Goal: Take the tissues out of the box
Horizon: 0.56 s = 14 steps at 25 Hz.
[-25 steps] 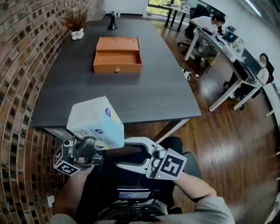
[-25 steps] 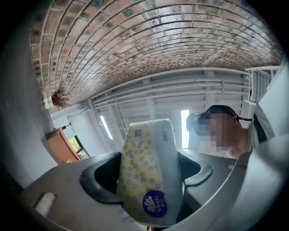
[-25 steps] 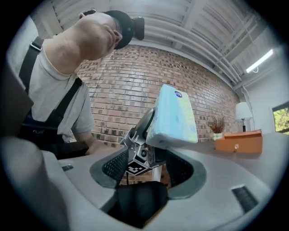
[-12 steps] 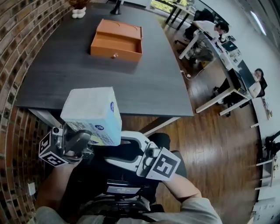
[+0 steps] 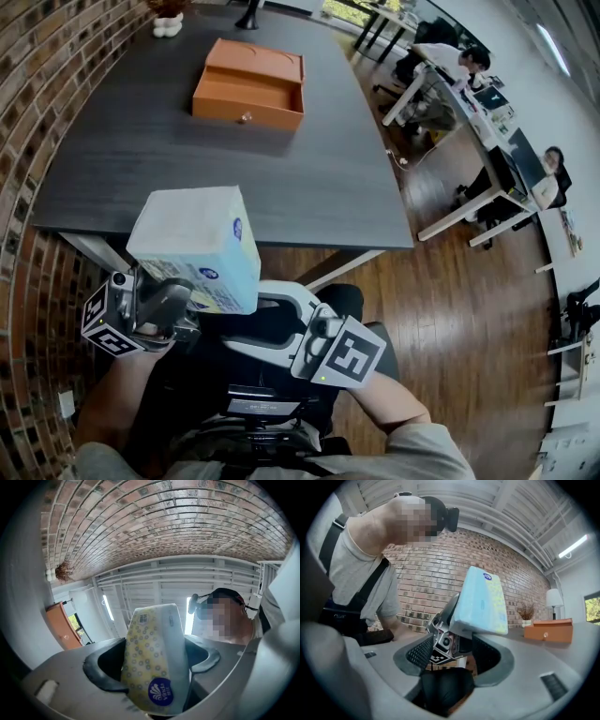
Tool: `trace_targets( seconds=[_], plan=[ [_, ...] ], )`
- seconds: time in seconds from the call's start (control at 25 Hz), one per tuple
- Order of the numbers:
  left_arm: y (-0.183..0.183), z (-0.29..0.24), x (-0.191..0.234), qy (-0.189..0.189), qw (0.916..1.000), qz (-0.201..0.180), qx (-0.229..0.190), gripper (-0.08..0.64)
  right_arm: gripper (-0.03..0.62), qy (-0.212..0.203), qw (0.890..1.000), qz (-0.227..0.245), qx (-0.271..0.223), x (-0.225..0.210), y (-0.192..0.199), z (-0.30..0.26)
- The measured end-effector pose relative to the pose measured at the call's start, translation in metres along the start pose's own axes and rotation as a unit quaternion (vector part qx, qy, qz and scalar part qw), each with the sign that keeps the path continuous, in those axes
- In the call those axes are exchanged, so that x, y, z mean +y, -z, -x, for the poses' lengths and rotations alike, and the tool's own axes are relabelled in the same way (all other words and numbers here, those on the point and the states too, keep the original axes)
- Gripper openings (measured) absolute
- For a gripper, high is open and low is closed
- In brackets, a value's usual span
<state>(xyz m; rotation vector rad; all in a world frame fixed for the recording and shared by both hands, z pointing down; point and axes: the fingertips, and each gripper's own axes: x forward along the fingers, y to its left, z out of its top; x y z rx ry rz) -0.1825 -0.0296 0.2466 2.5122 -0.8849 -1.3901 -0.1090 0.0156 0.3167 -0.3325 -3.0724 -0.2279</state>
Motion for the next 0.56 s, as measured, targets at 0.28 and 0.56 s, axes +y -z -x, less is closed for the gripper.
trace_targets(
  seconds=[0.28,0.56],
  plan=[
    [0.0019,0.0014,0.0011,0.001,1.0,0.003,0.002,0.379,0.256,0.0,1.0,0.001,0.003,0.0003,0.003,-0.0007],
    [0.0028,0.0025,0.0033,-0.004,0.9999,0.01,0.0,0.378,0.256,0.003,1.0,-0.003,0.003,0.0,0.0028,-0.001]
  ],
)
